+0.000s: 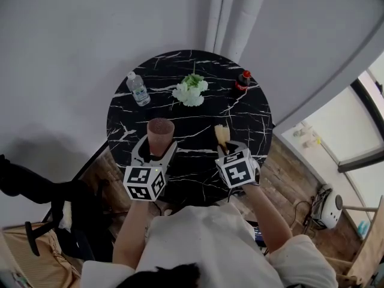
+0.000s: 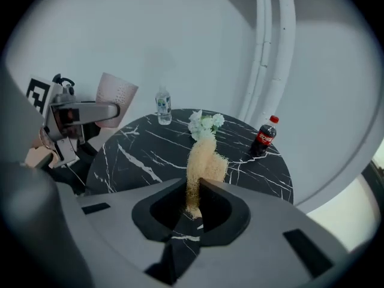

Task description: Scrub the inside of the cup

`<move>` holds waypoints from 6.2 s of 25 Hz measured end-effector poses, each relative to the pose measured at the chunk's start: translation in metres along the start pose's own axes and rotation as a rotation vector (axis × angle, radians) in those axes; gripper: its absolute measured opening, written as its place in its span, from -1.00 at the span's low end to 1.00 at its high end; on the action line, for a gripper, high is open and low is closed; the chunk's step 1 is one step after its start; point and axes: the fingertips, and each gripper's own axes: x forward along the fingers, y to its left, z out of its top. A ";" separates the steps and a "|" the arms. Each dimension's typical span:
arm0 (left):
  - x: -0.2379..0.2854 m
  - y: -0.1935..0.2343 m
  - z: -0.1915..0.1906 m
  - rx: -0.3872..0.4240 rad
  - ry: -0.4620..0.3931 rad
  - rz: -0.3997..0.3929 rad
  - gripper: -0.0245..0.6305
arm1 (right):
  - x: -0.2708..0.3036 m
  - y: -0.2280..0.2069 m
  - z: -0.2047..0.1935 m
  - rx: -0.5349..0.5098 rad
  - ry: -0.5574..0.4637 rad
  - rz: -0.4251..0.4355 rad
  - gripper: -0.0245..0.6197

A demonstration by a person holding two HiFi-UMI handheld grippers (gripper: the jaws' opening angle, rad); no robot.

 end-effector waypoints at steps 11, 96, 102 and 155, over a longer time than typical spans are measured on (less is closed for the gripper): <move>0.006 0.000 -0.022 -0.061 0.040 0.024 0.13 | 0.045 -0.002 -0.042 -0.067 0.143 -0.030 -0.75; 0.051 -0.027 -0.100 0.289 0.269 -0.181 0.13 | 0.019 0.104 0.059 0.160 -0.212 0.560 -0.17; 0.059 -0.023 -0.112 0.316 0.315 -0.162 0.13 | 0.023 0.114 0.056 0.085 -0.197 0.538 -0.17; 0.005 -0.001 -0.139 -0.053 0.450 -0.166 0.27 | 0.012 0.093 0.027 0.241 -0.230 0.510 -0.13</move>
